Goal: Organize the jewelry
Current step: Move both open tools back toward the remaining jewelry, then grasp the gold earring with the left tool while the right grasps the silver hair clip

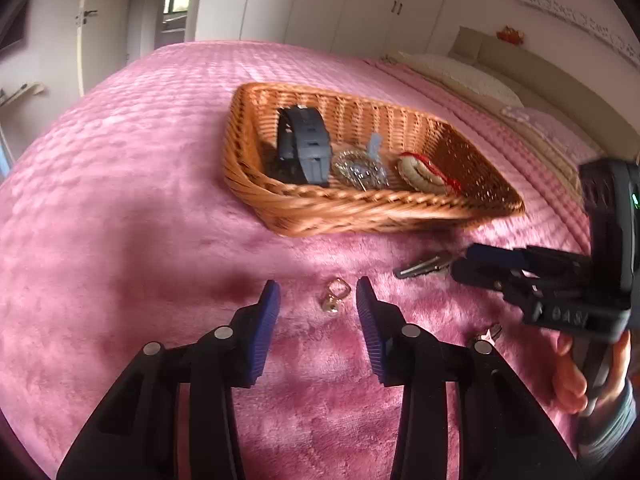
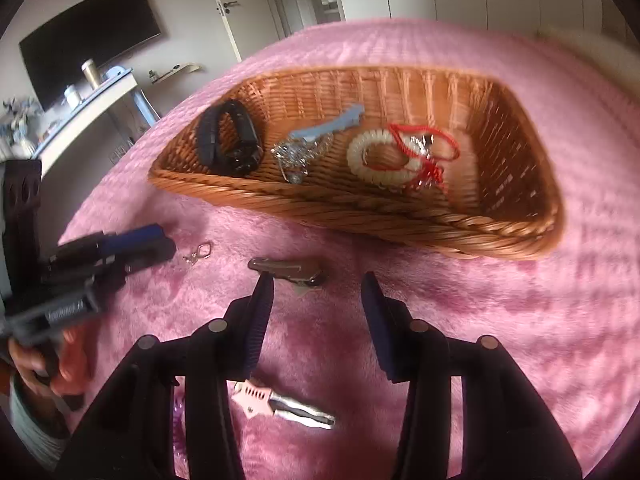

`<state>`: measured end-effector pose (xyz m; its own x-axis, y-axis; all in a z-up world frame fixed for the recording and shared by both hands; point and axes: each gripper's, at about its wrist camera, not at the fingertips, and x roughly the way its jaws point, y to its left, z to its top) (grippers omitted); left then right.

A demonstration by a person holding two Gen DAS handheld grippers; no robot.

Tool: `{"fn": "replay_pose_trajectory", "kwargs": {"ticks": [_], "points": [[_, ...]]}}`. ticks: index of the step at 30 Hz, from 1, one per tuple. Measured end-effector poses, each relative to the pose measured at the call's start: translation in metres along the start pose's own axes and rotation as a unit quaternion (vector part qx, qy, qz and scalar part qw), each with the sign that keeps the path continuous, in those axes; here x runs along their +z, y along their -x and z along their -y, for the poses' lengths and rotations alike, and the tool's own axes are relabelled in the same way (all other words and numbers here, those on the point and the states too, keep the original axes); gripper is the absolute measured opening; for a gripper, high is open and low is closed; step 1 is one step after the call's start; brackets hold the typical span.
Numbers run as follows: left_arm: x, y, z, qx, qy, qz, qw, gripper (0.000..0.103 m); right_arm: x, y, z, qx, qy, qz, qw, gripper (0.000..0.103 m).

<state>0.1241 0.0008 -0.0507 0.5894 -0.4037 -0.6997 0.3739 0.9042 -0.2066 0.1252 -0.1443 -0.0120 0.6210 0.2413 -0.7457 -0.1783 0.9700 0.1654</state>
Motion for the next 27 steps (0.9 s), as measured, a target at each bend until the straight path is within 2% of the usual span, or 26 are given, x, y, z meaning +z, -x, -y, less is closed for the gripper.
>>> {"fn": "replay_pose_trajectory", "kwargs": {"ticks": [7, 11, 16, 20, 24, 25, 27], "points": [[-0.003, -0.002, 0.001, 0.004, 0.000, -0.005, 1.0000, 0.037, 0.008, -0.017, -0.011, -0.001, 0.018, -0.019, 1.000, 0.042], [-0.003, -0.001, 0.000, 0.004, 0.008, -0.003, 1.0000, 0.037, 0.000, -0.016, -0.028, 0.012, 0.052, -0.024, 0.998, 0.029], [-0.003, -0.001, -0.002, 0.001, 0.013, -0.003, 0.9999, 0.037, -0.011, -0.010, -0.045, 0.024, 0.083, -0.033, 0.996, 0.027], [-0.004, -0.002, 0.000, 0.000, 0.010, -0.005, 0.9999, 0.037, -0.005, -0.013, -0.047, -0.021, 0.084, -0.016, 0.996, 0.027], [-0.005, -0.003, 0.003, 0.002, 0.001, -0.007, 1.0000, 0.037, 0.002, -0.028, -0.050, -0.024, 0.087, -0.025, 0.996, 0.027], [-0.005, -0.004, 0.005, 0.001, -0.003, -0.009, 1.0000, 0.037, 0.003, -0.029, -0.051, -0.031, 0.093, -0.022, 0.995, 0.026], [-0.006, -0.007, 0.008, -0.001, -0.011, -0.015, 0.9998, 0.037, 0.001, -0.025, -0.054, -0.045, 0.103, -0.016, 0.994, 0.017]]}}
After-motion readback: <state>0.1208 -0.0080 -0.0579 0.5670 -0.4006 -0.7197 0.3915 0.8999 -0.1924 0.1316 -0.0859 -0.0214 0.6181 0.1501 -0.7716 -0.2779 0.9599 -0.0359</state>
